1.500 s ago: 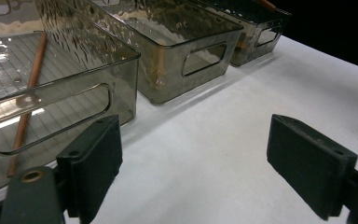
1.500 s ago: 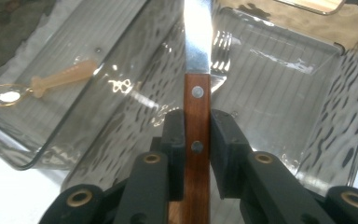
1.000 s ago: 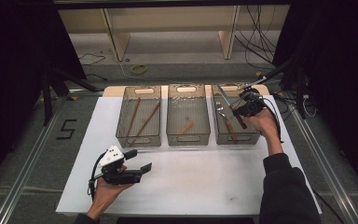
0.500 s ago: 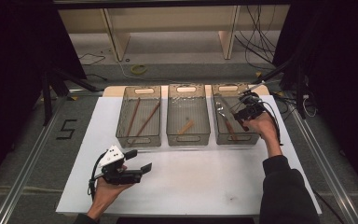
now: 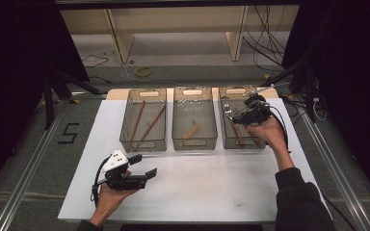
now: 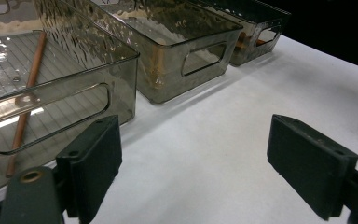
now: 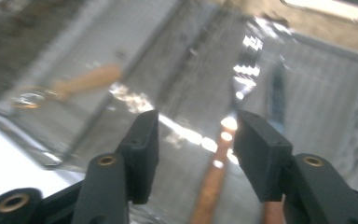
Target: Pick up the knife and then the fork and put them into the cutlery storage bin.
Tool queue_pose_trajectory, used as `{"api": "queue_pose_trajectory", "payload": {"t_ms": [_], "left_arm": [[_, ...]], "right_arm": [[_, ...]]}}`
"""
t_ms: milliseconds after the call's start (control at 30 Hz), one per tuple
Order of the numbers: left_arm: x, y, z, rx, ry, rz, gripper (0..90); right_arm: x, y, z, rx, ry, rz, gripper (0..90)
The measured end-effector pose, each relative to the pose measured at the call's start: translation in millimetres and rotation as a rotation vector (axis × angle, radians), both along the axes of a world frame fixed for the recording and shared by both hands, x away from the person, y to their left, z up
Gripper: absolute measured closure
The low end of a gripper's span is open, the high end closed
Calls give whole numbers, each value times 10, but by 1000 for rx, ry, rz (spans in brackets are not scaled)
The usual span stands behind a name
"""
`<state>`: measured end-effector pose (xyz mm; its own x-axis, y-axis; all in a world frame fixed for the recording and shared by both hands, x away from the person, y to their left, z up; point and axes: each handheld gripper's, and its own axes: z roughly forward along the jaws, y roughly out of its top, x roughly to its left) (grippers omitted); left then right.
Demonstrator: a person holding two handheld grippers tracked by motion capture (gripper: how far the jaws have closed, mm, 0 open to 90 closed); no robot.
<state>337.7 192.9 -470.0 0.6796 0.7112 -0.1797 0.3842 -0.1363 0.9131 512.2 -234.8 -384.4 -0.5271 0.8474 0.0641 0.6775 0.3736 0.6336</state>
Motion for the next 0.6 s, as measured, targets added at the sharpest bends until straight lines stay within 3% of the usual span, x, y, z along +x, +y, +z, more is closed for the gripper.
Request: {"api": "queue_pose_trajectory", "payload": {"t_ms": [167,600], "left_arm": [[-1,-1,1,0,0,-1,172],[1,0,-1,-2,6,-4,172]], "right_arm": [[-175,95,31,65,-35,51,447],[-614,279,-18,141,-105,126,343]]}}
